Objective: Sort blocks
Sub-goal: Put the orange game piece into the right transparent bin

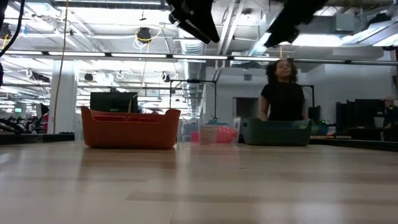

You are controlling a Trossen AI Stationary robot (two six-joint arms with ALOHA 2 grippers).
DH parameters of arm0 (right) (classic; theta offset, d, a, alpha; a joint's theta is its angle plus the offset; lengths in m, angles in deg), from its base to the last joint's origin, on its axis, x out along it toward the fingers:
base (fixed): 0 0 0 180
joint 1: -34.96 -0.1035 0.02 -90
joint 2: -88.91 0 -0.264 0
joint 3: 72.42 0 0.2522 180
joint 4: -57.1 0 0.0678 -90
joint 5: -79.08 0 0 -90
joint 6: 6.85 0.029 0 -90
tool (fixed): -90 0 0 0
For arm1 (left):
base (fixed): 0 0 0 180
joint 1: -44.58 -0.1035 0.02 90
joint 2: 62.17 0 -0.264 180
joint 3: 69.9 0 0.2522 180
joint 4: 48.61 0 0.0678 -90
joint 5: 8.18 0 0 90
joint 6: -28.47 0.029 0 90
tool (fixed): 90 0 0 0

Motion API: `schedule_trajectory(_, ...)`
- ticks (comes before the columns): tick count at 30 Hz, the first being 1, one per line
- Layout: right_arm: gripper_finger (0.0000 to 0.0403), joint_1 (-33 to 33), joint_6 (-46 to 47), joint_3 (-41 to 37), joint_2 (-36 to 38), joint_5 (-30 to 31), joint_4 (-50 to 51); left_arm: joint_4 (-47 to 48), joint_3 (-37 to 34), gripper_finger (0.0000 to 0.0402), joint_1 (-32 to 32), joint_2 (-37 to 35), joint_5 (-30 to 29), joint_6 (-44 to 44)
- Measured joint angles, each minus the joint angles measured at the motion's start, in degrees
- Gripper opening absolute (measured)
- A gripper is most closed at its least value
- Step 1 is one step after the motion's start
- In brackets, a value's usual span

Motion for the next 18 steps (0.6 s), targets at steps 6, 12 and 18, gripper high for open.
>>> schedule_trajectory(6,0.0228,-23.00,10.35,-8.69,-0.41,0.50,-4.60,0.35,0.00,0.0259,0.02,0.00,-0.08,-0.55)
schedule_trajectory(12,0.0228,-38.42,14.12,-12.59,-8.85,5.03,-11.27,0.12,0.00,0.0259,-0.76,0.01,-0.13,-2.40)
schedule_trajectory(18,0.0229,-43.58,21.16,-12.64,-19.35,5.92,-19.03,-0.13,0.00,0.0259,-2.45,0.02,-0.13,-4.66)
